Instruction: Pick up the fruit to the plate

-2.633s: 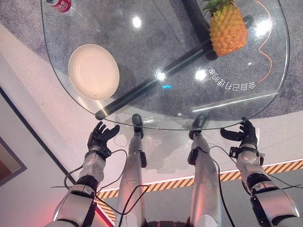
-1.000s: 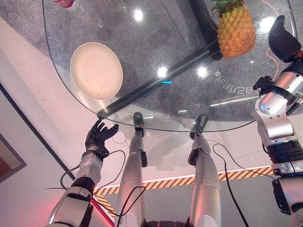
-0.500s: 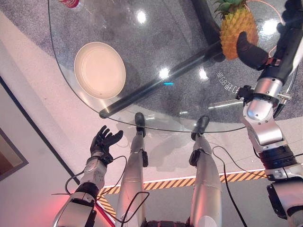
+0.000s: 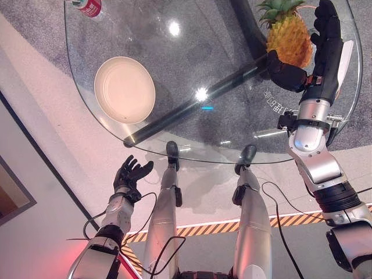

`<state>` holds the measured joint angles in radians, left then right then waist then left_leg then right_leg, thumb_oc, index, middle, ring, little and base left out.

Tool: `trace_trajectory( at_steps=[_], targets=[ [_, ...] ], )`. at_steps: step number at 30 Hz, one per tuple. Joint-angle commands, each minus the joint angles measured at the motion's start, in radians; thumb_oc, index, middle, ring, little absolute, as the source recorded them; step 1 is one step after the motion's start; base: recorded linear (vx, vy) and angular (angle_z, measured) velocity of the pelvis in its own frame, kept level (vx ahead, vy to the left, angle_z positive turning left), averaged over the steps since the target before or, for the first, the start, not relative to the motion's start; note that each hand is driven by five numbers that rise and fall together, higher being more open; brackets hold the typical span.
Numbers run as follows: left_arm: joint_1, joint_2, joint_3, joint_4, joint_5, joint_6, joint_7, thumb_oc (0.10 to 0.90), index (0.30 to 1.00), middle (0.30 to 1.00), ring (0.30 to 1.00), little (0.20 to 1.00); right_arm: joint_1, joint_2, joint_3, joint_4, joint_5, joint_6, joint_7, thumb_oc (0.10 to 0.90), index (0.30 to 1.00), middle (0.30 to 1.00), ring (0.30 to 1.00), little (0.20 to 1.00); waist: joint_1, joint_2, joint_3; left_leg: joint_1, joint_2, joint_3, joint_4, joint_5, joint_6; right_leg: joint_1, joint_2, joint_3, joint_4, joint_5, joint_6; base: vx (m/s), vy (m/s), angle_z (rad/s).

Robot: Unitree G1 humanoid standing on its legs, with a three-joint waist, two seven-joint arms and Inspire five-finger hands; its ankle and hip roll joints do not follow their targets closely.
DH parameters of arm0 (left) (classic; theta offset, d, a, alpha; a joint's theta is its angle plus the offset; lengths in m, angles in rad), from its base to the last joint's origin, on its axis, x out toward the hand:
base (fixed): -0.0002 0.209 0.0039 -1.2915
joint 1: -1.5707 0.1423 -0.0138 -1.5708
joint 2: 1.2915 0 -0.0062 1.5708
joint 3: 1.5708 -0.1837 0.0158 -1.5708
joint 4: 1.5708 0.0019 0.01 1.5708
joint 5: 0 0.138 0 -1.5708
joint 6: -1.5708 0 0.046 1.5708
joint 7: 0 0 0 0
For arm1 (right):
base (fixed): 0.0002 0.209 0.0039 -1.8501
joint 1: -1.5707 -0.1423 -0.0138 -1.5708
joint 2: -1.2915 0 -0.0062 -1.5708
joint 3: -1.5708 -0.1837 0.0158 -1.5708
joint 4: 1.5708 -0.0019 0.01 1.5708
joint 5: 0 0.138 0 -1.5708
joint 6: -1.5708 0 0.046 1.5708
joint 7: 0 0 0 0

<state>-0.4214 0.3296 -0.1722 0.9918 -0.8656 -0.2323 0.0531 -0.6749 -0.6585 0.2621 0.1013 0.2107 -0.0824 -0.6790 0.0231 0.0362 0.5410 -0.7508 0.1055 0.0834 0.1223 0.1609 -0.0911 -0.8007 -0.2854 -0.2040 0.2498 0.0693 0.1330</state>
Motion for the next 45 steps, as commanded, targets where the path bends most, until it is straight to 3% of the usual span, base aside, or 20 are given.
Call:
trace_trajectory(
  at_steps=[1,6,32,45],
  targets=[
    [0.099,0.016,0.015,0.025,0.027,-0.048,0.015,0.8,0.9,0.9,0.9,0.9,-0.031,-0.062,-0.03,-0.112,-0.128,-0.028,-0.082,0.8,0.9,0.9,0.9,0.9,-0.015,0.029,-0.021,0.01,0.049,-0.029,0.065,-0.041,-0.023,-0.017,-0.035,0.053,0.025,0.053,0.075,0.0,0.0,0.0],
    [0.1,0.018,0.012,0.01,0.03,-0.035,0.022,0.8,0.9,0.9,0.9,0.9,-0.045,-0.084,-0.029,-0.105,-0.146,0.041,-0.113,0.8,0.9,0.9,0.9,0.9,-0.012,0.033,-0.021,0.01,0.047,-0.031,0.063,-0.041,-0.023,-0.017,-0.037,0.052,0.025,0.054,0.078,0.0,0.0,0.0],
    [0.076,0.039,-0.008,0.002,0.041,-0.01,0.019,0.8,0.9,0.9,0.9,0.9,-0.088,-0.085,0.03,0.017,-0.118,0.092,-0.103,0.8,0.9,0.9,0.9,0.9,0.004,0.037,-0.021,-0.002,0.044,-0.037,0.067,-0.04,-0.022,-0.028,-0.048,0.04,0.027,0.06,0.08,0.0,0.0,0.0],
    [0.068,0.042,-0.027,0.003,0.042,-0.007,0.016,0.8,0.9,0.9,0.9,0.9,-0.157,-0.1,0.071,0.118,-0.111,0.18,-0.111,0.8,0.9,0.9,0.9,0.9,0.018,0.045,-0.021,0.001,0.043,-0.04,0.06,-0.037,-0.022,-0.026,-0.053,0.033,0.024,0.064,0.081,0.0,0.0,0.0]
  ],
)
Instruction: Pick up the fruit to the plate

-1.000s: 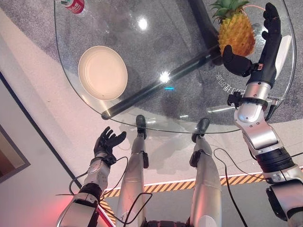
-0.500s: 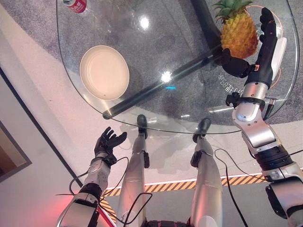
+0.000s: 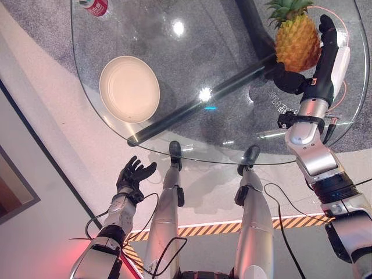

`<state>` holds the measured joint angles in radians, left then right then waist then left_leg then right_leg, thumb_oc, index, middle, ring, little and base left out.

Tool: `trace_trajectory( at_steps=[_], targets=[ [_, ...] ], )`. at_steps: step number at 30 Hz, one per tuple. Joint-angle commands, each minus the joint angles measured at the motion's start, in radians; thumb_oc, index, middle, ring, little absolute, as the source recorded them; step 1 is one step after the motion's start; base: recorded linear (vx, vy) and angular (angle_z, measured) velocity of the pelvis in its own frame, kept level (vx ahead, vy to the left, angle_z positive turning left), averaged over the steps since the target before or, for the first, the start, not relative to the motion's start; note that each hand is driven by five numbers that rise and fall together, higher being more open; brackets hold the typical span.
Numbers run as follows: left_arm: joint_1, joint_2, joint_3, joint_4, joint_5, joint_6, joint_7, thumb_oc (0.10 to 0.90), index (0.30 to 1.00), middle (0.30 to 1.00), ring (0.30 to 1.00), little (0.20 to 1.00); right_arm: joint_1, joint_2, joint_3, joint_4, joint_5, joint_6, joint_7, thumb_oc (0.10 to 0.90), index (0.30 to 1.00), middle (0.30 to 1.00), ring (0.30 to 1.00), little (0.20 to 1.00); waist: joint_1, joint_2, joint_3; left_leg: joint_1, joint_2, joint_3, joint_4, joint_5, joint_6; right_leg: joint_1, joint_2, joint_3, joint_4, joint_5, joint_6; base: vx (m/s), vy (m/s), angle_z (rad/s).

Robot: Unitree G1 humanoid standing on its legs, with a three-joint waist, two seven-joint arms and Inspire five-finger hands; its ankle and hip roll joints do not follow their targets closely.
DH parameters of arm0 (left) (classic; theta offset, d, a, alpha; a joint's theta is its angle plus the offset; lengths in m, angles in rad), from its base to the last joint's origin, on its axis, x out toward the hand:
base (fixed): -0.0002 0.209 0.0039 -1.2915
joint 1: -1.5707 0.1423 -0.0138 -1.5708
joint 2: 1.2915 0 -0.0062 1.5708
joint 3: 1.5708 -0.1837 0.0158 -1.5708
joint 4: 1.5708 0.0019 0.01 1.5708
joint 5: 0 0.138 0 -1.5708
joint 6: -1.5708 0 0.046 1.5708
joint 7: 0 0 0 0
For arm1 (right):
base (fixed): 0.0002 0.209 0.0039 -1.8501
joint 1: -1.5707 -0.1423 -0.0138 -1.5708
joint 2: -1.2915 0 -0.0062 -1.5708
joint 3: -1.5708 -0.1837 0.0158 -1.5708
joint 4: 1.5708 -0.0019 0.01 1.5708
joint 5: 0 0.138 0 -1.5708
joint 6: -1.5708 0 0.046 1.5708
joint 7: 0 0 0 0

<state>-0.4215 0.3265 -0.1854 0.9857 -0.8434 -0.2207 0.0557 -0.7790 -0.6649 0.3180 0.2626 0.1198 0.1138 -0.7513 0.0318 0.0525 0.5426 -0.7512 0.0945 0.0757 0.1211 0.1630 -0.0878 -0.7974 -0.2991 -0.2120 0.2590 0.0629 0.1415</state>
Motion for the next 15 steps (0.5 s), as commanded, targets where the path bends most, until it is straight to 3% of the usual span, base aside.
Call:
trace_trajectory(
  at_steps=[1,15],
  targets=[
    [0.068,0.045,-0.015,0.007,0.021,-0.018,0.014,0.8,0.9,0.9,0.9,0.9,-0.055,-0.094,0.017,-0.039,-0.019,-0.014,-0.04,0.8,0.9,0.9,0.9,0.9,0.01,0.029,-0.023,0.002,0.055,-0.032,0.06,-0.039,-0.026,-0.029,-0.04,0.041,0.014,0.071,0.073,0.0,0.0,0.0],
    [0.058,0.053,-0.034,-0.004,0.023,-0.003,0.011,0.8,0.9,0.9,0.9,0.9,-0.143,-0.108,0.066,0.061,0.004,0.061,-0.014,0.8,0.9,0.9,0.9,0.9,0.027,0.038,-0.023,0.007,0.053,-0.034,0.051,-0.036,-0.025,-0.024,-0.045,0.033,0.011,0.073,0.073,0.0,0.0,0.0]
  ],
)
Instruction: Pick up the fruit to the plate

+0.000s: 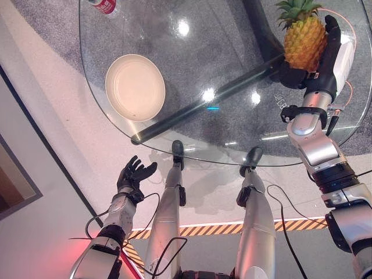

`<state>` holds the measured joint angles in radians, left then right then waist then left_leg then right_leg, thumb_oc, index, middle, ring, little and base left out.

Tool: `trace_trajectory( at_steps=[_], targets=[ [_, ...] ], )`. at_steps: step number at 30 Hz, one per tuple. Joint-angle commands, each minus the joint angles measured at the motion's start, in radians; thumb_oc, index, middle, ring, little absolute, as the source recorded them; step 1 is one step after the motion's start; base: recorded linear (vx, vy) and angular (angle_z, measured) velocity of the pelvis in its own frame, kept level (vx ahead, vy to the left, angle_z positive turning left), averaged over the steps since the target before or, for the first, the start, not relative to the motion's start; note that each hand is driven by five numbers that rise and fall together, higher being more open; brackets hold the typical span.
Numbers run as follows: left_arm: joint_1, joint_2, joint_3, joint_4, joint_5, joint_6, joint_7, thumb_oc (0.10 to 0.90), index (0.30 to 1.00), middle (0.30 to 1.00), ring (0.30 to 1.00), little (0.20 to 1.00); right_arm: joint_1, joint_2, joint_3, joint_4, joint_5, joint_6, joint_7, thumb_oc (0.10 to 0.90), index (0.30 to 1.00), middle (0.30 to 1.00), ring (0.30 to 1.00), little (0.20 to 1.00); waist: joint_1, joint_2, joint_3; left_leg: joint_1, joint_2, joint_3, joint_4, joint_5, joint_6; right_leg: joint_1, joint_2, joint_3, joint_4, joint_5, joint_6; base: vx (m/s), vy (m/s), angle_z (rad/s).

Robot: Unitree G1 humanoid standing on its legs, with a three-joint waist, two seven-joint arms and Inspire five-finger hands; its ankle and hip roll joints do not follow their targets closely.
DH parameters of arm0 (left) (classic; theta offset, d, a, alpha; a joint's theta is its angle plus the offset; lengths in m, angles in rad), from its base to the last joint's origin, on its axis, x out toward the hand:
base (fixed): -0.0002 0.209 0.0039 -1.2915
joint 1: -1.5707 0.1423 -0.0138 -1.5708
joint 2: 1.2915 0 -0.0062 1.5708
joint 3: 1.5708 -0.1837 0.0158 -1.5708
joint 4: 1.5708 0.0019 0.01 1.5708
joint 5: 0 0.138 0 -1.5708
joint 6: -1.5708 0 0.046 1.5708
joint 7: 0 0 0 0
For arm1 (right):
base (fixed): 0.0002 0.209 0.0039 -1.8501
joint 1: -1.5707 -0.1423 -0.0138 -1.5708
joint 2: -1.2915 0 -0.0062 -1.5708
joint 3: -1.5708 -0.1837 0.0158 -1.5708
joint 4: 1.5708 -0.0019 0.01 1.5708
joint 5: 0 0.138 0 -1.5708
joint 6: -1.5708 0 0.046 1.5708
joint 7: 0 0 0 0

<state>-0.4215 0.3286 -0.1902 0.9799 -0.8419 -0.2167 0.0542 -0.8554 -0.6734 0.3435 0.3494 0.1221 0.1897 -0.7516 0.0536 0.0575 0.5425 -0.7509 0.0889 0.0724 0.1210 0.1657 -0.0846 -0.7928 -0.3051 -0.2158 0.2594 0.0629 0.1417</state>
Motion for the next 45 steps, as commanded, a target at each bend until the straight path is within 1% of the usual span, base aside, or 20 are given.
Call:
trace_trajectory(
  at_steps=[1,7,8,9,10,15,21,25,33,39,43,45],
  targets=[
    [0.058,0.05,-0.03,0.002,0.021,-0.008,0.013,0.8,0.9,0.9,0.9,0.9,-0.07,-0.1,0.042,-0.021,0.002,-0.013,-0.011,0.8,0.9,0.9,0.9,0.9,0.006,0.033,-0.022,0.007,0.059,-0.031,0.051,-0.038,-0.028,-0.029,-0.038,0.037,0.011,0.073,0.072,0.0,0.0,0.0],
    [0.057,0.047,-0.038,-0.001,0.022,-0.009,0.017,0.8,0.9,0.9,0.9,0.9,-0.09,-0.1,0.055,0.013,0.006,0.006,-0.004,0.8,0.9,0.9,0.9,0.9,0.01,0.035,-0.022,0.008,0.057,-0.032,0.051,-0.039,-0.029,-0.028,-0.04,0.035,0.011,0.073,0.072,0.0,0.0,0.0],
    [0.056,0.047,-0.038,-0.001,0.021,-0.009,0.017,0.8,0.9,0.9,0.9,0.9,-0.095,-0.1,0.058,0.019,0.007,0.014,-0.002,0.742,0.851,0.851,0.851,0.842,0.011,0.035,-0.022,0.009,0.056,-0.032,0.05,-0.038,-0.028,-0.027,-0.039,0.035,0.01,0.073,0.072,0.0,0.0,0.0],
    [0.056,0.047,-0.038,-0.001,0.021,-0.008,0.016,0.8,0.9,0.9,0.9,0.9,-0.097,-0.1,0.06,0.021,0.009,0.016,-0.002,0.58,0.712,0.712,0.712,0.68,0.011,0.035,-0.022,0.009,0.056,-0.032,0.05,-0.038,-0.028,-0.027,-0.039,0.034,0.01,0.073,0.071,0.0,0.0,0.0],
    [0.056,0.051,-0.038,-0.003,0.018,-0.006,0.015,0.8,0.9,0.9,0.9,0.9,-0.104,-0.101,0.064,0.028,0.011,0.024,-0.002,0.1,0.3,0.3,0.3,0.2,0.013,0.036,-0.022,0.008,0.057,-0.032,0.051,-0.038,-0.029,-0.027,-0.04,0.034,0.011,0.073,0.072,0.0,0.0,0.0],
    [0.058,0.052,-0.039,-0.008,0.015,-0.006,0.014,0.8,0.9,0.9,0.9,0.9,-0.105,-0.103,0.068,0.035,0.018,0.042,-0.006,0.1,0.3,0.3,0.3,0.2,0.013,0.037,-0.022,0.009,0.059,-0.03,0.05,-0.038,-0.03,-0.028,-0.041,0.034,0.013,0.072,0.071,0.0,0.0,0.0],
    [0.061,0.048,-0.041,-0.016,0.012,-0.007,0.017,0.8,0.9,0.9,0.9,0.9,-0.1,-0.101,0.061,0.057,0.012,0.051,0.007,0.1,0.3,0.3,0.3,0.2,0.014,0.038,-0.022,0.013,0.058,-0.032,0.05,-0.04,-0.029,-0.025,-0.041,0.035,0.012,0.071,0.071,0.0,0.0,0.0],
    [0.062,0.049,-0.041,-0.018,0.011,-0.007,0.016,0.8,0.9,0.9,0.9,0.9,-0.1,-0.105,0.065,0.065,0.014,0.068,0.023,0.1,0.3,0.3,0.3,0.2,0.014,0.035,-0.022,0.018,0.062,-0.032,0.046,-0.038,-0.031,-0.019,-0.041,0.033,0.009,0.073,0.072,0.0,0.0,0.0],
    [0.056,0.057,-0.037,-0.016,0.0,-0.003,0.011,0.8,0.9,0.9,0.9,0.9,-0.102,-0.116,0.073,0.073,-0.002,0.075,0.037,0.1,0.3,0.3,0.3,0.2,0.013,0.032,-0.022,0.024,0.062,-0.031,0.044,-0.038,-0.03,-0.014,-0.039,0.033,0.01,0.071,0.072,0.0,0.0,0.0],
    [0.056,0.054,-0.023,-0.024,-0.046,-0.023,0.019,0.8,0.9,0.9,0.9,0.9,-0.099,-0.118,0.071,0.057,-0.012,0.058,0.019,0.1,0.3,0.3,0.3,0.2,0.013,0.037,-0.022,0.029,0.06,-0.03,0.038,-0.037,-0.03,-0.011,-0.039,0.034,0.007,0.07,0.072,0.0,0.0,0.0],
    [0.056,0.056,0.012,-0.039,-0.104,-0.059,0.06,0.8,0.9,0.9,0.9,0.9,-0.081,-0.119,0.056,0.031,-0.029,0.037,0.02,0.1,0.3,0.3,0.3,0.2,0.01,0.04,-0.022,0.037,0.059,-0.028,0.035,-0.038,-0.031,-0.008,-0.038,0.038,0.007,0.067,0.072,0.0,0.0,0.0],
    [0.056,0.061,0.046,-0.059,-0.147,-0.093,0.105,0.8,0.9,0.9,0.9,0.9,-0.068,-0.123,0.048,0.0,-0.037,0.031,0.016,0.1,0.3,0.3,0.3,0.2,0.007,0.041,-0.022,0.044,0.059,-0.027,0.031,-0.038,-0.032,-0.004,-0.037,0.04,0.006,0.065,0.071,0.0,0.016,0.0]
  ],
)
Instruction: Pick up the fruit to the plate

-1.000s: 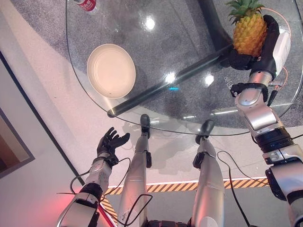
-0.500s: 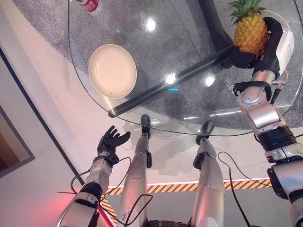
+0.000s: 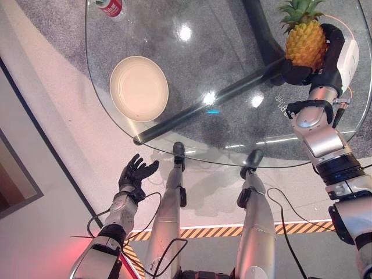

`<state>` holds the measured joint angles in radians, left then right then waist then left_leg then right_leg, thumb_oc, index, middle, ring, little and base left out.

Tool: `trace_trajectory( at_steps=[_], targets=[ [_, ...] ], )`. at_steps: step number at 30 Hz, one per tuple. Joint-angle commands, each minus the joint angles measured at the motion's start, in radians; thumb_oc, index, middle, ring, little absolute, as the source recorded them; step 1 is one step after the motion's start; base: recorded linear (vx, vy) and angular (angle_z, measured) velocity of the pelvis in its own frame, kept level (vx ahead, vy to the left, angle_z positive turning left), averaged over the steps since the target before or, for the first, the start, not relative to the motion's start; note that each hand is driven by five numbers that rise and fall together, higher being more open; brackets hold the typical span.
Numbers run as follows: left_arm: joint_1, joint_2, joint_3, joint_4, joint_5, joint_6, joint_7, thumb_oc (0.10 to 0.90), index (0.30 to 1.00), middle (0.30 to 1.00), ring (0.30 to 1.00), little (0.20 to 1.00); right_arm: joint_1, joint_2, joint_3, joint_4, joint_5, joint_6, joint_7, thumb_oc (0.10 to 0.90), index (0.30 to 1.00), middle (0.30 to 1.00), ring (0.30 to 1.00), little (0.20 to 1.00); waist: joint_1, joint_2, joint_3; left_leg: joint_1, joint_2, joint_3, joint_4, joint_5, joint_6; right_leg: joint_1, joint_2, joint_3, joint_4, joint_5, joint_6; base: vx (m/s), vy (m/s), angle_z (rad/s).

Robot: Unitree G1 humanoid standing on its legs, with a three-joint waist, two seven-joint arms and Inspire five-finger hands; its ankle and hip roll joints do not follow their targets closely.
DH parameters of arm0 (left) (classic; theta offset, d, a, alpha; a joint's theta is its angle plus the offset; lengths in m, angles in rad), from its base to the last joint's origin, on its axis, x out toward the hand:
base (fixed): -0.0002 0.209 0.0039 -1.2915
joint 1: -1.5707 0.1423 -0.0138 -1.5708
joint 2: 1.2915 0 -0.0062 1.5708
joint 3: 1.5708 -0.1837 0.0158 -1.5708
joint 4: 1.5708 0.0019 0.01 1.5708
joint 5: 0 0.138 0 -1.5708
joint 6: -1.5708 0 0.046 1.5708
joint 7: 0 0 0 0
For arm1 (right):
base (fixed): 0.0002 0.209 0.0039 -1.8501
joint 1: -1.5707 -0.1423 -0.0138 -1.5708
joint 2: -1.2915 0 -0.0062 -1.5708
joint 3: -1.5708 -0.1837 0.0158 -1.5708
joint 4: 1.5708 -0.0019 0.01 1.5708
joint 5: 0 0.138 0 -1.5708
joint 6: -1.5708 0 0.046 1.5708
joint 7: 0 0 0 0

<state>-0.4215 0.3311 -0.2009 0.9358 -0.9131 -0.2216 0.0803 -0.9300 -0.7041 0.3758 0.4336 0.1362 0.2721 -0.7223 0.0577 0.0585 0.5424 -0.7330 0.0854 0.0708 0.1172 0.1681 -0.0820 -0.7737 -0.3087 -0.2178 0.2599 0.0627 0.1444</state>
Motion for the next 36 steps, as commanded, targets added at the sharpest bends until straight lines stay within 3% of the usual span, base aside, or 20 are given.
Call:
trace_trajectory(
  at_steps=[1,8,19,26,36],
  targets=[
    [0.054,0.061,0.076,-0.025,-0.106,-0.104,0.101,0.8,0.9,0.9,0.9,0.9,0.016,-0.091,0.01,-0.101,-0.056,-0.054,-0.017,0.1,0.3,0.3,0.3,0.2,0.002,0.04,-0.022,0.029,0.062,-0.025,0.035,-0.041,-0.035,-0.022,-0.033,0.044,0.006,0.064,0.068,0.0,0.03,0.0],
    [-0.016,0.117,0.249,-0.136,-0.12,-0.242,0.336,0.8,0.9,0.9,0.9,0.9,0.107,-0.061,-0.057,-0.248,-0.092,-0.075,-0.048,0.1,0.3,0.3,0.3,0.2,-0.007,0.019,-0.022,0.038,0.065,-0.03,0.034,-0.046,-0.041,-0.013,-0.032,0.046,0.014,0.049,0.065,0.0,0.0,0.0],
    [-0.088,0.18,0.348,-0.249,0.059,-0.413,0.647,0.8,0.9,0.9,0.9,0.9,0.152,-0.029,-0.069,-0.39,-0.145,-0.112,-0.023,0.1,0.3,0.3,0.3,0.2,-0.016,-0.007,-0.022,0.021,0.077,-0.027,0.032,-0.046,-0.048,-0.019,-0.014,0.051,0.011,0.038,0.054,0.0,0.0,0.0],
    [-0.127,0.205,0.368,-0.348,0.175,-0.476,0.711,0.8,0.9,0.9,0.9,0.9,0.166,-0.004,-0.073,-0.429,-0.174,-0.142,0.008,0.1,0.3,0.3,0.3,0.2,-0.015,-0.019,-0.022,0.014,0.083,-0.025,0.032,-0.047,-0.052,-0.016,-0.011,0.049,0.008,0.036,0.054,0.0,0.0,0.0],
    [-0.169,0.192,0.36,-0.533,0.248,-0.515,0.647,0.8,0.9,0.9,0.9,0.9,0.172,0.032,-0.076,-0.473,-0.235,-0.21,0.071,0.1,0.3,0.3,0.3,0.2,-0.008,-0.022,-0.022,0.006,0.085,-0.023,0.032,-0.05,-0.055,-0.01,-0.011,0.042,-0.002,0.039,0.061,0.0,0.0,0.0]
  ],
)
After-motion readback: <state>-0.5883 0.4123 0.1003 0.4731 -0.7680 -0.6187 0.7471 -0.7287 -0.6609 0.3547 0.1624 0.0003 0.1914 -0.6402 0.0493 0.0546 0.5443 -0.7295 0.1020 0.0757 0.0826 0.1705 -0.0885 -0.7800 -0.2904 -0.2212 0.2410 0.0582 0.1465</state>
